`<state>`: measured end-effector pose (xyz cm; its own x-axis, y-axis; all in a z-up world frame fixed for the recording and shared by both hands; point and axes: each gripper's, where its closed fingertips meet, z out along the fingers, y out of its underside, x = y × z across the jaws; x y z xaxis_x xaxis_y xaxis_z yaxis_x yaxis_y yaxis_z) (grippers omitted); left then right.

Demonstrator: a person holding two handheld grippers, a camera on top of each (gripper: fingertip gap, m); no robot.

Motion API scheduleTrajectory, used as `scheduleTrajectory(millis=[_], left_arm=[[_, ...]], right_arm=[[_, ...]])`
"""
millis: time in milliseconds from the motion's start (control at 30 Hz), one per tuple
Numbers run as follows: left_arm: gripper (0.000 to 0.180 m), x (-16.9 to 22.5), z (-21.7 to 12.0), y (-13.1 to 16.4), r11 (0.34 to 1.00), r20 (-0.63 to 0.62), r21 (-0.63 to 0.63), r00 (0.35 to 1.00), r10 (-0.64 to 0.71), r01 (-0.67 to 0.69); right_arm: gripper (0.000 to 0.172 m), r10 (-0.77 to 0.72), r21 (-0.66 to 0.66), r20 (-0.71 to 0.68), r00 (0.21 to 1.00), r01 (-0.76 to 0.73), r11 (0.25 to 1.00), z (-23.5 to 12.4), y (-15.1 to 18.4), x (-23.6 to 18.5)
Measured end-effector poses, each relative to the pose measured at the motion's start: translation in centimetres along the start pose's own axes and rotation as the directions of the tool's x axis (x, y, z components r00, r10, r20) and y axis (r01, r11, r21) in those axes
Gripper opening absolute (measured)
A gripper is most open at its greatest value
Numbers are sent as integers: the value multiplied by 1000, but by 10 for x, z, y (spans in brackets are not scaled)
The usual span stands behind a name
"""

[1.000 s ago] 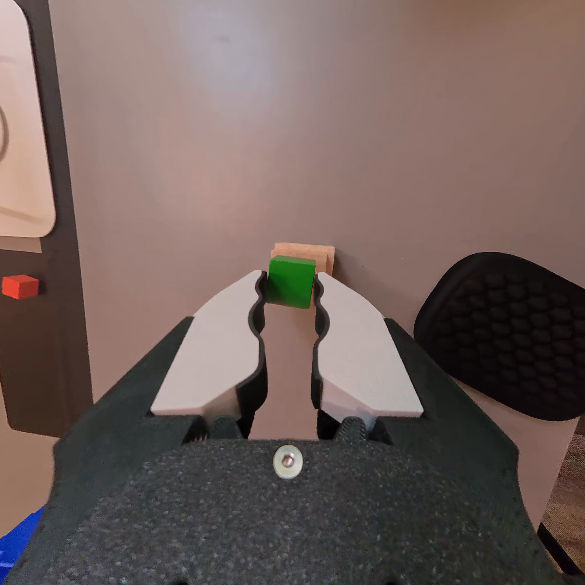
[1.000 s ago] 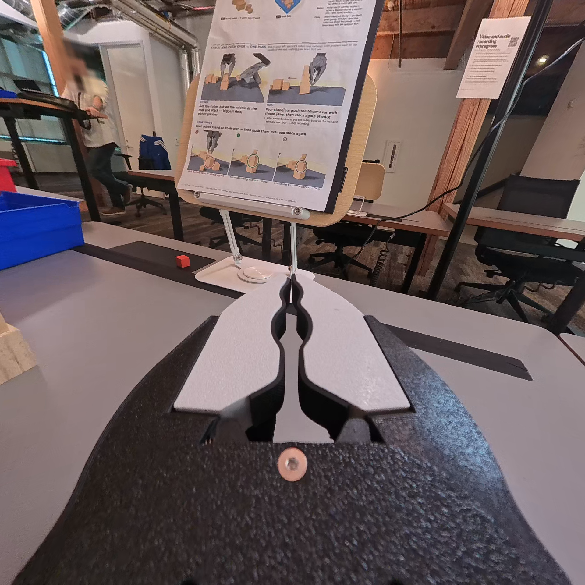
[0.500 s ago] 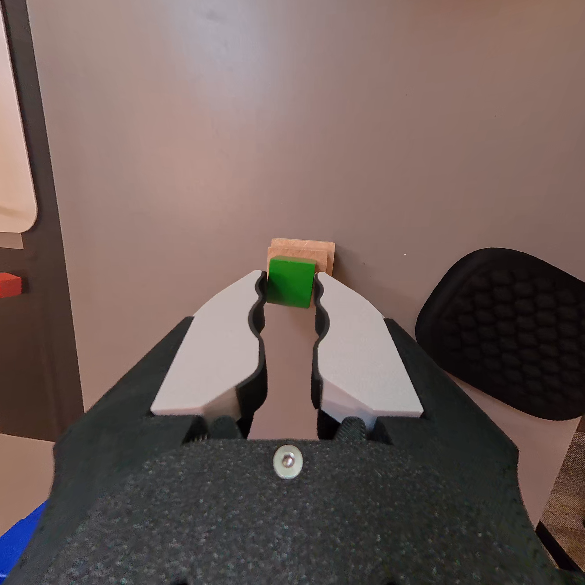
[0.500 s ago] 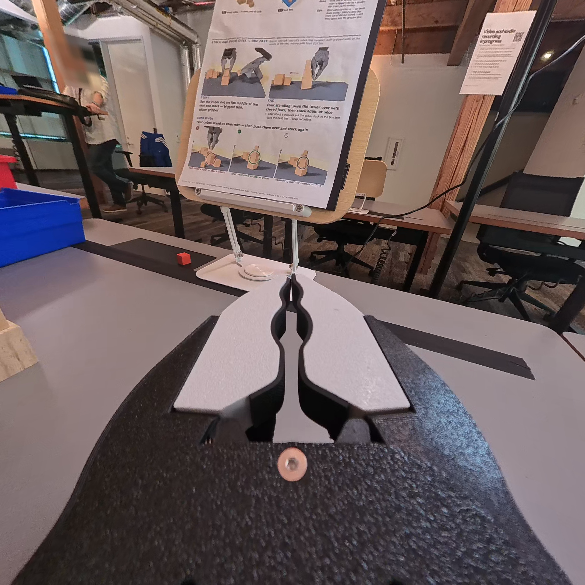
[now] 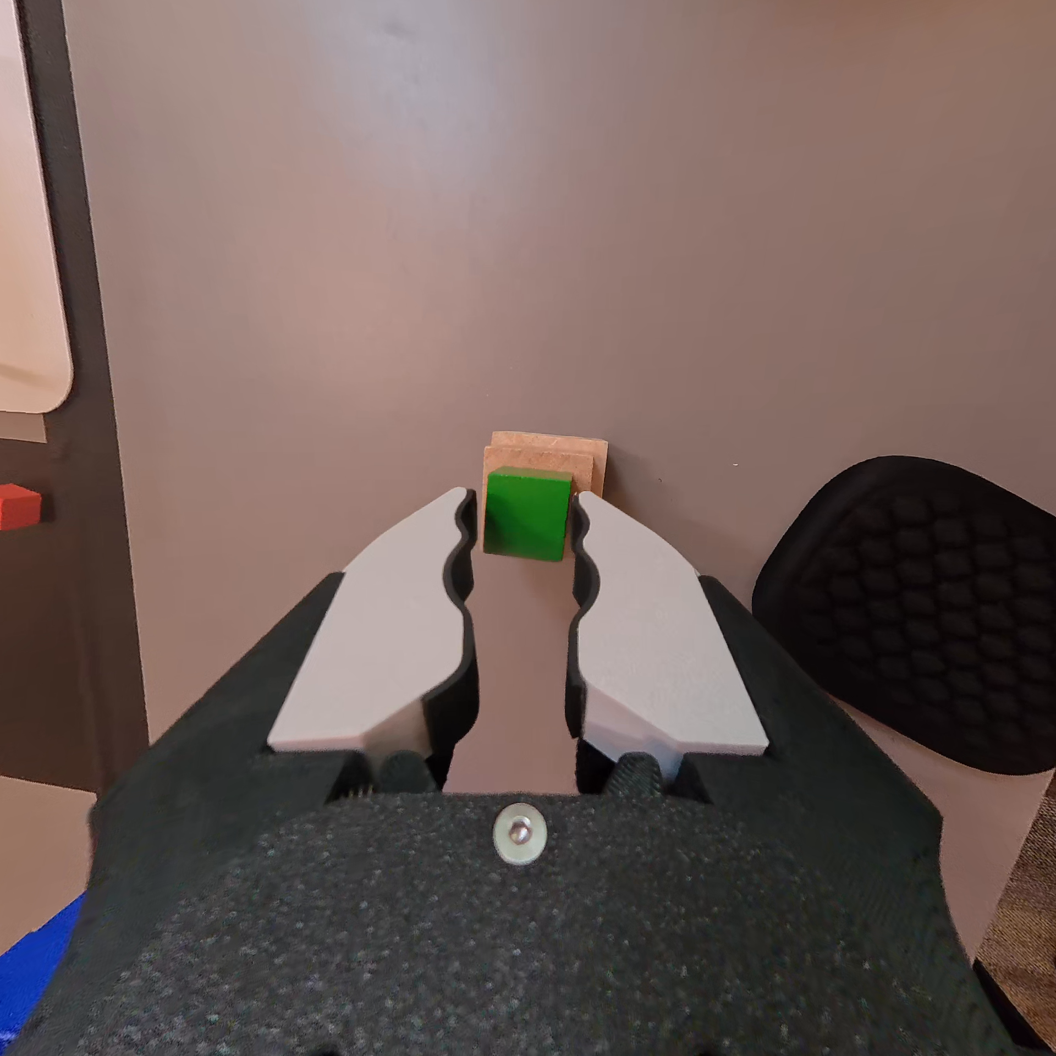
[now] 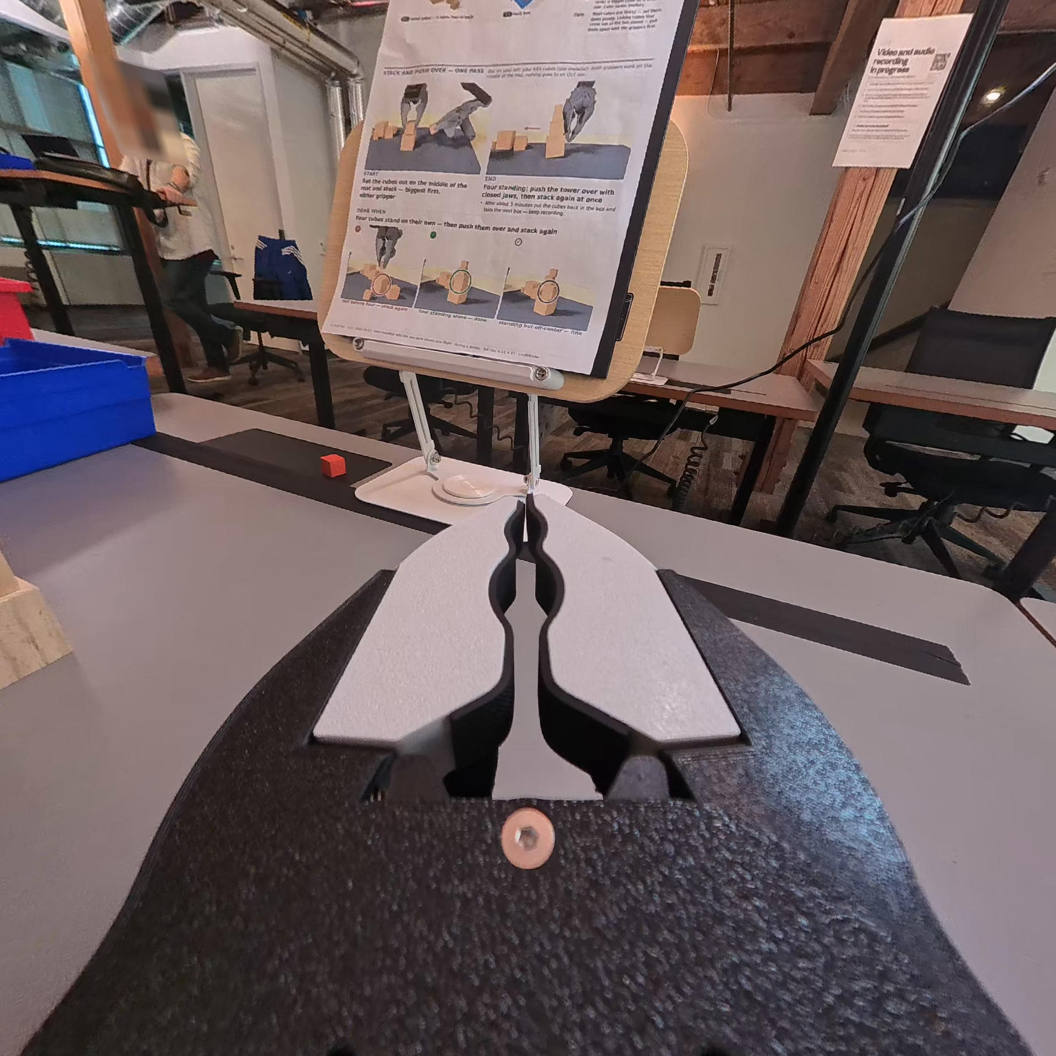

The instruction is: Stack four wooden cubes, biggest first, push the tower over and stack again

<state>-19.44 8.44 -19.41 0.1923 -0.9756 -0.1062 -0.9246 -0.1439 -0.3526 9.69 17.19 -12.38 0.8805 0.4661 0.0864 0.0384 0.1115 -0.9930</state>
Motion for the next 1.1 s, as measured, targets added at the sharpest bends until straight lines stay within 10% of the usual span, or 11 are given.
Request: scheduleTrajectory(millis=[267,533,800,1100], left_arm=[[48,-8,-37,-30,962,-1,274,1000,-10,10],[19,-116,-67,-38,694,223,702,876,-427,159],[0,-189,-39,-10,556,311,805,651,-693,208],[37,-251,34,35,542,330,760,506,-797,358]], right_arm=[[0,0,2,-7,1000,0,1000,0,0,2],[0,0,16,-27,1000,1,1000,-3,-4,8],[0,-4,-3,-26,1000,4,1000,0,2,8],[0,6,-24,-30,1000,-6,1000,2,10,11]])
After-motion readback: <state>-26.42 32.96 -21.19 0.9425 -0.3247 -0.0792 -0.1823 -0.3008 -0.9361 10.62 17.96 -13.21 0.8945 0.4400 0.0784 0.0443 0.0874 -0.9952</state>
